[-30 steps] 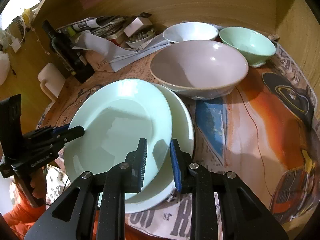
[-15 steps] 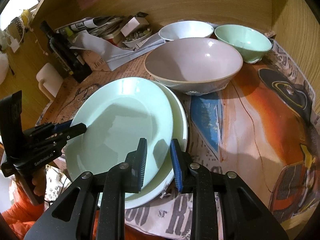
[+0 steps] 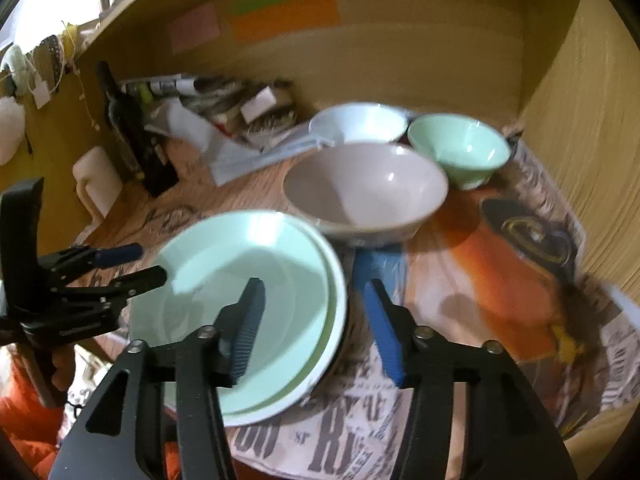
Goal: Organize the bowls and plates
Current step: 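Lower the mint green plate onto the white plate and open the left tool, then move the left tool to the pink-grey bowl and grasp its rim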
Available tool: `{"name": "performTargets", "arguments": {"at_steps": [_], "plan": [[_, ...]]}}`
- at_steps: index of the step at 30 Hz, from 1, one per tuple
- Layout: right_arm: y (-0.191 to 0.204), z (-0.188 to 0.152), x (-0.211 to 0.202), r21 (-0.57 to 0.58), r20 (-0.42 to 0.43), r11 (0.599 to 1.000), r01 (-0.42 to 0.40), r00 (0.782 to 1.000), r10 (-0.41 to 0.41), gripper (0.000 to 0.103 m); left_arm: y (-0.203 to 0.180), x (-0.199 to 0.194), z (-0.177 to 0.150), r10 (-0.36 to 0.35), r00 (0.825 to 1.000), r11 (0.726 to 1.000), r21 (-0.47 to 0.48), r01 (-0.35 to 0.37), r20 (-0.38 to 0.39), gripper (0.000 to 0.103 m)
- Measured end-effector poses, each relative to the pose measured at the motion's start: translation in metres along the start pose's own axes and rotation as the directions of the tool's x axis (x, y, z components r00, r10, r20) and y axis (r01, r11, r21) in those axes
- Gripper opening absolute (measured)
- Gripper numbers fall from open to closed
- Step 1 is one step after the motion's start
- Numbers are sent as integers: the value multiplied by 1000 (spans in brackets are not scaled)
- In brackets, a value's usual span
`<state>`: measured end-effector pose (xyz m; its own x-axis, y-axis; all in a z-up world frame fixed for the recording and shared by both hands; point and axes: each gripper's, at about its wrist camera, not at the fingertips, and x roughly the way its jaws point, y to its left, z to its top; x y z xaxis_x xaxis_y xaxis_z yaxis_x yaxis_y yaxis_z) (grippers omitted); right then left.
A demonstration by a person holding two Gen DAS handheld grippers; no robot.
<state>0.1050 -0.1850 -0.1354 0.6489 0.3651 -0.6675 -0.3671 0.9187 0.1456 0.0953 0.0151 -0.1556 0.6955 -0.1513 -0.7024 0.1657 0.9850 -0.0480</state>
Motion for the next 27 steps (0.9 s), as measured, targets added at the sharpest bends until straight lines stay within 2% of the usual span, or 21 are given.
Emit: {"name": "performTargets", "arguments": {"at_steps": [4,6,9,14,21,27], "plan": [[-7,10,-5,29,65,999,20,998,-22,78,1,-9,17,6,999,1000,2,-6,51,73],[-12,16,-6,45,98,998,36,994,-41,81,1,-11,26,15,997,1000,6,-16,70,83],[-21,24,-6,71,132,996,56,989,-66,84,-2,-13,40,39,994,999,12,-40,104,89],[-38,36,1,109,148,991,71,985,-87,84,-8,-1,67,26,994,999,34,-29,102,92],[-63,51,19,123,138,986,115,982,-132,84,-14,38,100,-16,999,1000,25,16,32,93],[-81,58,41,140,103,984,113,986,-128,84,-24,72,118,-35,999,998,44,37,-33,92]]}}
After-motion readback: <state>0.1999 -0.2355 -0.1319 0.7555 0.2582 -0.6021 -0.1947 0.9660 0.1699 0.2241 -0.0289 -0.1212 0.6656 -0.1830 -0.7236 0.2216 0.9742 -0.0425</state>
